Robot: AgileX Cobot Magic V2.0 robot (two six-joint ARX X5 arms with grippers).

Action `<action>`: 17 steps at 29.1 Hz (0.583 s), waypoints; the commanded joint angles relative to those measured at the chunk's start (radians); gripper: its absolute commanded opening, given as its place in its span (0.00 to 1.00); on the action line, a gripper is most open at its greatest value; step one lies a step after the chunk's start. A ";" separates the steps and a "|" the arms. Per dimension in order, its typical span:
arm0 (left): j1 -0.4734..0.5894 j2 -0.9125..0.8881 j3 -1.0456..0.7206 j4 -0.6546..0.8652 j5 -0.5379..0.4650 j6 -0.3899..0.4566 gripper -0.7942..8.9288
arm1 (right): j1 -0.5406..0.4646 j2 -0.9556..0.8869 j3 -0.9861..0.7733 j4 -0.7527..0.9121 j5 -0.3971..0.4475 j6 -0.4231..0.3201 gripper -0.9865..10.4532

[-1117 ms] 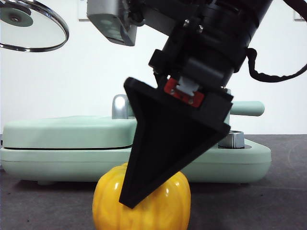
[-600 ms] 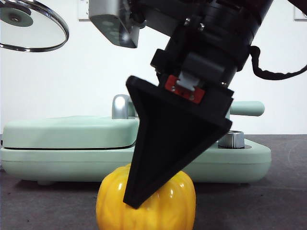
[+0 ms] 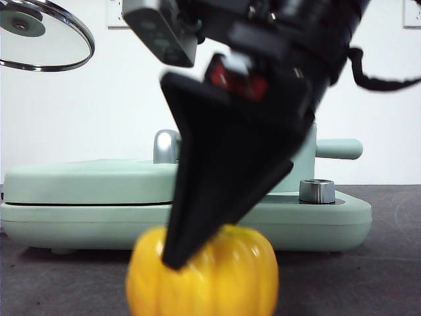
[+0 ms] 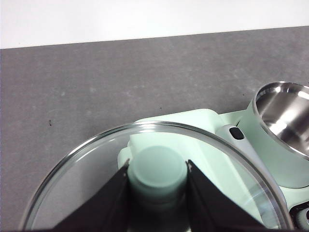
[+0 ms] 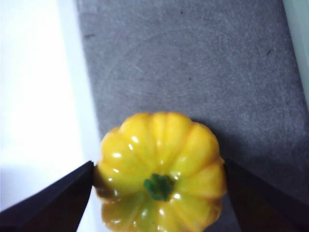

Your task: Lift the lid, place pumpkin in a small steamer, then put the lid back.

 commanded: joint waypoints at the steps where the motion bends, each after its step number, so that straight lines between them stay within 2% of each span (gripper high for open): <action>1: 0.000 0.006 0.014 0.027 0.006 0.000 0.09 | 0.011 -0.019 0.067 -0.021 -0.022 0.094 0.40; 8: 0.000 0.016 0.014 0.026 0.006 0.004 0.09 | 0.006 -0.038 0.248 -0.146 -0.002 0.124 0.40; 14: 0.000 0.019 0.014 0.026 0.005 0.007 0.09 | -0.012 -0.038 0.437 -0.237 0.107 0.124 0.40; 17: 0.000 0.019 0.014 0.026 0.006 0.007 0.09 | -0.042 -0.038 0.533 -0.298 0.159 0.150 0.40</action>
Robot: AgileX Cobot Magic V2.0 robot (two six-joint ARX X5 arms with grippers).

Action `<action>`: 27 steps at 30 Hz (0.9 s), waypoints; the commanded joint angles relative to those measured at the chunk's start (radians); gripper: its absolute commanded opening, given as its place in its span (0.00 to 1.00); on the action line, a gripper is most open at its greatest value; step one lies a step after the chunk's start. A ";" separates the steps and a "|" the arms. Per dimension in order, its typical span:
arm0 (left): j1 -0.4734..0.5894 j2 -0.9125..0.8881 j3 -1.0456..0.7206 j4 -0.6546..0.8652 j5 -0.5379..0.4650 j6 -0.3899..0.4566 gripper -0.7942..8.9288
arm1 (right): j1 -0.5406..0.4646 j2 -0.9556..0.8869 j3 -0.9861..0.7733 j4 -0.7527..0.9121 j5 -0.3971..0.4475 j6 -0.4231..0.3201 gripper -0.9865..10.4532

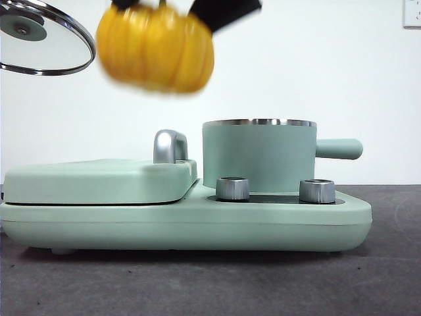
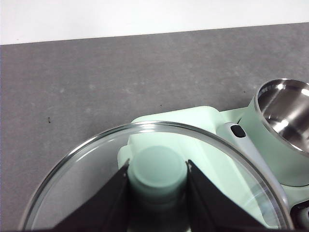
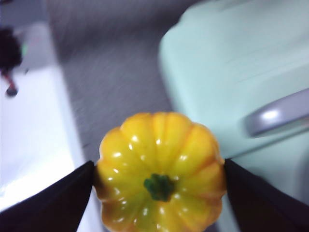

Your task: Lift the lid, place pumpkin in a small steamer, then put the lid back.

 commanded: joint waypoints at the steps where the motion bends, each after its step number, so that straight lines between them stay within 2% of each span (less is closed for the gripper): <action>1: 0.000 0.005 0.014 0.026 0.006 0.007 0.09 | -0.024 0.011 0.097 -0.044 0.050 0.050 0.40; 6: 0.000 0.005 0.014 0.026 0.006 0.006 0.09 | -0.116 0.011 0.220 -0.137 0.101 0.087 0.40; 18: 0.000 0.005 0.014 0.026 0.006 0.006 0.09 | -0.397 0.034 0.301 -0.161 0.099 0.076 0.40; 27: 0.000 0.006 0.014 0.026 0.006 0.006 0.09 | -0.457 0.151 0.334 -0.174 0.100 0.043 0.40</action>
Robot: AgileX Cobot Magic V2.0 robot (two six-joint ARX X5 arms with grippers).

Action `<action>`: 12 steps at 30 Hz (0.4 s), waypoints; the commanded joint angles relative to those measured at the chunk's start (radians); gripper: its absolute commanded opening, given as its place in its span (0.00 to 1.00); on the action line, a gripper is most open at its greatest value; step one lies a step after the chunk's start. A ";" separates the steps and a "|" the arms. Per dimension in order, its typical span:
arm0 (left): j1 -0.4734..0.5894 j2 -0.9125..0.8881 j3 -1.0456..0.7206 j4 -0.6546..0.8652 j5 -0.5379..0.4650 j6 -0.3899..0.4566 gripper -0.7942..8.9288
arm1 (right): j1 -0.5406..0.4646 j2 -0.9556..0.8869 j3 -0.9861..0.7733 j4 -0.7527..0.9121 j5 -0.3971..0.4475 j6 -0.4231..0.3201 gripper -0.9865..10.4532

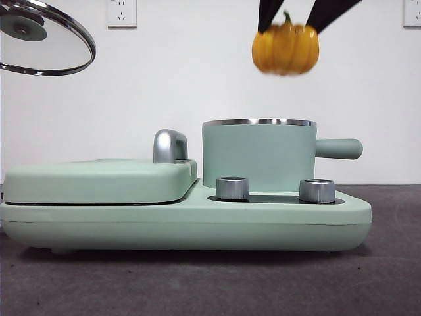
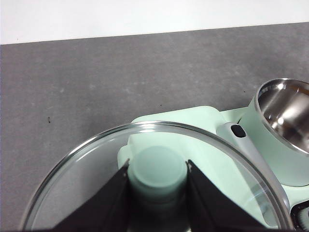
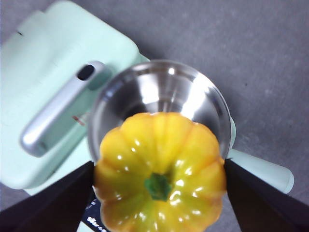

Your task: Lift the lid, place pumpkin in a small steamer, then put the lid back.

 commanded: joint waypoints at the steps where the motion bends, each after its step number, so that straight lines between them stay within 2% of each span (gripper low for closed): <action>1: 0.000 0.005 0.014 0.026 0.006 0.006 0.09 | 0.005 0.064 0.049 0.004 0.000 -0.024 0.40; 12: 0.000 0.005 0.014 0.026 0.006 0.006 0.09 | 0.005 0.306 0.208 -0.051 -0.001 -0.035 0.40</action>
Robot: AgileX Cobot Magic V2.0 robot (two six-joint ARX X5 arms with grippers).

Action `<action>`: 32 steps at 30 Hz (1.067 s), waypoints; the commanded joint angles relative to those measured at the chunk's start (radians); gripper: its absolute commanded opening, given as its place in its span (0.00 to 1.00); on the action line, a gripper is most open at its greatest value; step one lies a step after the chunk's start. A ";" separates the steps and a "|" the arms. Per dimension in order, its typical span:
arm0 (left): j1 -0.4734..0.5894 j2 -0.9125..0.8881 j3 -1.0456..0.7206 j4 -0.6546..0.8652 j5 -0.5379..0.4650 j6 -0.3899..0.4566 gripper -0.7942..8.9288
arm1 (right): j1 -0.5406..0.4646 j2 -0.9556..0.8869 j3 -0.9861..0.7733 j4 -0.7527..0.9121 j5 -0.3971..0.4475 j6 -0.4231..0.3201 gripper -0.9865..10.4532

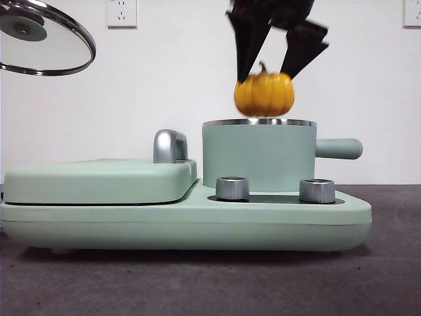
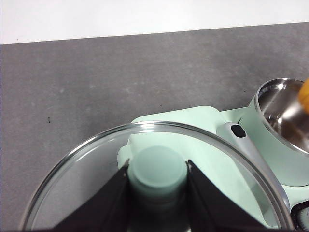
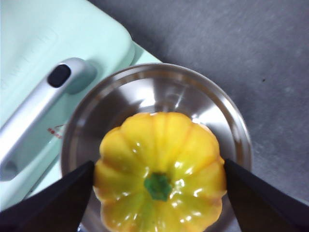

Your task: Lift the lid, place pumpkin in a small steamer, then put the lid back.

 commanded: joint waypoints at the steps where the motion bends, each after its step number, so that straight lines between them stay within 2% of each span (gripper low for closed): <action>1: 0.000 0.005 0.014 0.026 0.006 0.006 0.09 | 0.008 0.071 0.061 -0.018 0.000 -0.015 0.40; 7: 0.000 0.005 0.014 0.026 0.006 0.006 0.09 | 0.008 0.148 0.111 -0.045 0.001 -0.015 0.40; 32: 0.000 0.005 0.014 0.026 0.006 0.006 0.09 | 0.016 0.294 0.111 -0.039 0.001 -0.016 0.40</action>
